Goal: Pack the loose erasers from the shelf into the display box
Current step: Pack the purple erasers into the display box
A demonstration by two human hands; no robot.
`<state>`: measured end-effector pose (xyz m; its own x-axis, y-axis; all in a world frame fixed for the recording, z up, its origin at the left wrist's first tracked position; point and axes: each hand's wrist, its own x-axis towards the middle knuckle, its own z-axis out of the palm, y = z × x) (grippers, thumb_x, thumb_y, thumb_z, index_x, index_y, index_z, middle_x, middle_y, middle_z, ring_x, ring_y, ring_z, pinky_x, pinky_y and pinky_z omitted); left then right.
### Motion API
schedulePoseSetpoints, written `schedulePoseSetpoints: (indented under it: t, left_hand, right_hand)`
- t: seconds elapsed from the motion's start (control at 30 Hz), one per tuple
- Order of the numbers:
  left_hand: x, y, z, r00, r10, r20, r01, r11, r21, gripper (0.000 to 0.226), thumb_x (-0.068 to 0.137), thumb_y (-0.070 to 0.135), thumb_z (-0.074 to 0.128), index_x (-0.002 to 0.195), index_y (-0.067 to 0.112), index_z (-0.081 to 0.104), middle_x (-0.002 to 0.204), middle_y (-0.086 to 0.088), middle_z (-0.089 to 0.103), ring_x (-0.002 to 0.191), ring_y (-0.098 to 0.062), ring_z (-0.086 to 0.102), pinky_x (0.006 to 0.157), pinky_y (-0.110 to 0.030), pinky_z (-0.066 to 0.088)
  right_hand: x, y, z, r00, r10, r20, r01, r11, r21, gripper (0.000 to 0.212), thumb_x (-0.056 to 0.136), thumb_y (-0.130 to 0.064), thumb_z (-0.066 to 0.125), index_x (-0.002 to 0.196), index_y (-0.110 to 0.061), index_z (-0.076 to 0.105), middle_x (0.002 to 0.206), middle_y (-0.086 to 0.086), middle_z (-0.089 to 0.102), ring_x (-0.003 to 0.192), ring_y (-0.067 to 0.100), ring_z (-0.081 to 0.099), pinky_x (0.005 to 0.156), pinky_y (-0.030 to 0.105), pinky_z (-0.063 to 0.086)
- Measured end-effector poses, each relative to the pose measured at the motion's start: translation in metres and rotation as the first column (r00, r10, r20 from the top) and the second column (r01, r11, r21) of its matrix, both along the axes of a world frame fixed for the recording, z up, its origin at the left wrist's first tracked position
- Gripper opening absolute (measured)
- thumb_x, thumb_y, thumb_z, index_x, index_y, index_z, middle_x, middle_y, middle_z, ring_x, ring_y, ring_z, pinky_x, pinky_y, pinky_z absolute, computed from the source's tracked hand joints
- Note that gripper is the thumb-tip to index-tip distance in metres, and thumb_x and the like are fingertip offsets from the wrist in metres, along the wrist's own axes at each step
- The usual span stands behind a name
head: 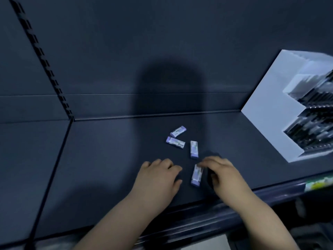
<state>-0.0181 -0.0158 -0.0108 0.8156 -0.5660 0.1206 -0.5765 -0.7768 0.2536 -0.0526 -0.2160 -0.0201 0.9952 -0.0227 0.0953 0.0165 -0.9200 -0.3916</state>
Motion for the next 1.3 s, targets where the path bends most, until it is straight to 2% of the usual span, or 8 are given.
schedulePoseSetpoints:
  t: [0.17, 0.3, 0.43, 0.7, 0.87, 1.0, 1.13, 1.3]
  left_hand:
    - [-0.007, -0.029, -0.005, 0.997, 0.078, -0.025, -0.077, 0.997, 0.030, 0.043, 0.086, 0.059, 0.040, 0.119, 0.036, 0.055, 0.112, 0.012, 0.054, 0.108, -0.015, 0.050, 0.087, -0.032, 0.035]
    - [-0.003, -0.028, -0.009, 0.980, 0.189, -0.063, -0.186, 0.981, 0.055, 0.036, 0.092, 0.050, 0.041, 0.126, 0.040, 0.048, 0.120, 0.015, 0.046, 0.115, -0.012, 0.041, 0.089, -0.026, 0.026]
    - [0.006, -0.022, -0.008, 0.962, 0.271, -0.044, -0.267, 0.960, 0.080, 0.038, 0.097, 0.039, 0.035, 0.135, 0.043, 0.038, 0.126, 0.015, 0.045, 0.119, -0.013, 0.040, 0.091, -0.026, 0.028]
    - [0.017, -0.016, -0.012, 0.911, 0.395, -0.117, -0.404, 0.913, -0.055, 0.037, 0.094, 0.028, 0.047, 0.131, 0.033, 0.048, 0.121, 0.007, 0.055, 0.114, -0.016, 0.050, 0.093, -0.027, 0.039]
    - [0.016, -0.012, -0.008, 0.933, 0.320, -0.162, -0.329, 0.944, -0.034, 0.048, 0.088, 0.030, 0.037, 0.134, 0.043, 0.043, 0.123, 0.010, 0.050, 0.115, -0.015, 0.047, 0.091, -0.025, 0.038]
    - [0.022, -0.002, -0.009, 0.931, 0.341, -0.130, -0.346, 0.938, -0.019, 0.047, 0.096, 0.038, 0.035, 0.142, 0.042, 0.029, 0.134, 0.015, 0.040, 0.123, -0.011, 0.039, 0.096, -0.024, 0.033]
    - [0.024, 0.000, -0.006, 0.942, 0.253, -0.223, -0.254, 0.967, 0.022, 0.069, 0.087, 0.053, 0.052, 0.146, 0.036, 0.020, 0.145, 0.019, 0.023, 0.133, -0.008, 0.024, 0.105, -0.025, 0.025]
    - [0.029, -0.004, -0.008, 0.939, 0.235, -0.252, -0.225, 0.972, 0.066, 0.075, 0.084, 0.051, 0.058, 0.147, 0.034, 0.019, 0.145, 0.016, 0.023, 0.132, -0.010, 0.021, 0.109, -0.024, 0.022]
  right_hand:
    - [0.022, -0.016, 0.002, 0.979, 0.187, -0.077, -0.189, 0.982, -0.017, 0.037, 0.078, -0.013, 0.067, 0.114, -0.024, 0.065, 0.112, -0.005, 0.062, 0.103, 0.022, 0.053, 0.091, 0.032, 0.043]
    - [0.030, -0.012, 0.003, 0.958, 0.262, -0.117, -0.270, 0.961, -0.059, 0.023, 0.082, -0.041, 0.063, 0.101, -0.028, 0.060, 0.096, -0.011, 0.056, 0.095, 0.011, 0.048, 0.084, 0.025, 0.039]
    - [0.032, 0.000, 0.001, 0.958, 0.259, -0.119, -0.260, 0.966, 0.006, 0.023, 0.082, -0.052, 0.058, 0.086, -0.030, 0.056, 0.079, -0.015, 0.049, 0.086, 0.007, 0.047, 0.076, 0.022, 0.038]
    - [0.034, 0.019, -0.011, 0.983, 0.183, -0.035, -0.181, 0.982, 0.052, 0.035, 0.080, -0.063, 0.052, 0.078, -0.028, 0.050, 0.075, -0.015, 0.046, 0.081, 0.010, 0.046, 0.070, 0.026, 0.032]
    - [0.040, 0.031, -0.017, 0.962, 0.273, 0.005, -0.273, 0.958, 0.084, 0.064, 0.055, -0.080, 0.039, 0.081, -0.026, 0.062, 0.072, -0.017, 0.043, 0.079, 0.014, 0.049, 0.066, 0.030, 0.031]
    - [0.057, 0.008, -0.008, 0.972, 0.234, -0.022, -0.230, 0.965, 0.123, 0.068, 0.057, -0.078, 0.048, 0.107, -0.033, 0.060, 0.100, -0.016, 0.050, 0.098, 0.009, 0.046, 0.085, 0.028, 0.036]
    - [0.079, -0.030, 0.002, 0.991, 0.074, -0.115, -0.071, 0.997, 0.033, 0.073, 0.076, -0.055, 0.064, 0.139, -0.031, 0.037, 0.141, -0.009, 0.034, 0.128, 0.015, 0.029, 0.104, 0.030, 0.026]
    - [0.080, -0.037, 0.003, 0.969, 0.150, -0.195, -0.147, 0.989, 0.030, 0.069, 0.074, -0.058, 0.064, 0.134, -0.039, 0.038, 0.138, -0.020, 0.039, 0.129, 0.008, 0.029, 0.102, 0.032, 0.023]
